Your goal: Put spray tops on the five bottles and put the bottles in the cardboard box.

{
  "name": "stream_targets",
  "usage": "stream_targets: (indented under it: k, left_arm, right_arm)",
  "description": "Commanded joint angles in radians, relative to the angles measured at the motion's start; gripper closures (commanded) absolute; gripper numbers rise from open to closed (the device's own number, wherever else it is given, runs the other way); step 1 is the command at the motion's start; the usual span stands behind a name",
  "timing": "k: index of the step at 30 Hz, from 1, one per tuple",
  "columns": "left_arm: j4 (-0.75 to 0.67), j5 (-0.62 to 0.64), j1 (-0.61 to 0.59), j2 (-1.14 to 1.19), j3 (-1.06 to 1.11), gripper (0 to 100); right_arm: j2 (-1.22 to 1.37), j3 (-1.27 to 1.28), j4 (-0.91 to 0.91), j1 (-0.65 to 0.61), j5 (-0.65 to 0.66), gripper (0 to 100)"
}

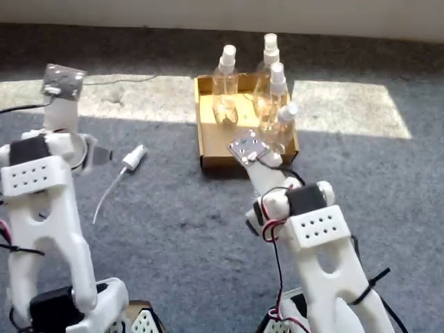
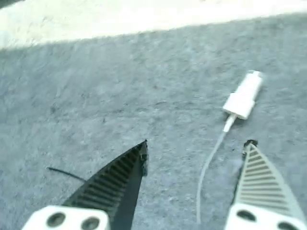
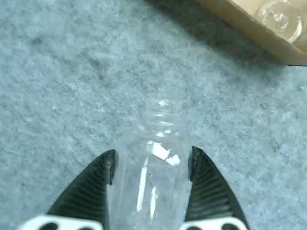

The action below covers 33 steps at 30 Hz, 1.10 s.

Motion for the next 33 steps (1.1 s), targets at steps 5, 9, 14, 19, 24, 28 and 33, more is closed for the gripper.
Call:
stream_targets:
  k: [5, 9, 14, 19, 24, 28, 33]
  left_arm:
    - [0.232, -0.009, 0.283, 0.375, -0.432, 71]
    - [0.285, -0.012, 0.314, 0.602, -0.618, 71]
    - [0.327, -0.066, 0.288, 0.829, -0.768, 71]
    - [0.325, -0.071, 0.234, 0.978, -0.839, 73]
    - [0.321, -0.114, 0.232, 1.064, -0.846, 79]
    - [0.319, -0.117, 0.229, 1.101, -0.851, 79]
    - [0.325, -0.114, 0.228, 1.055, -0.852, 91]
  right_arm:
    - [-0.163, 0.259, -0.091, 0.015, 0.009, 99.5]
    - [-0.171, 0.263, -0.130, 0.015, 0.009, 99.5]
    - [-0.171, 0.263, -0.153, 0.015, 0.011, 99.5]
    - [-0.171, 0.263, -0.153, 0.015, 0.011, 99.5]
    - [-0.171, 0.263, -0.153, -0.008, 0.009, 99.5]
    - [-0.168, 0.265, -0.148, -0.085, 0.008, 99.5]
    - [-0.171, 0.260, -0.154, -0.101, -0.014, 99.5]
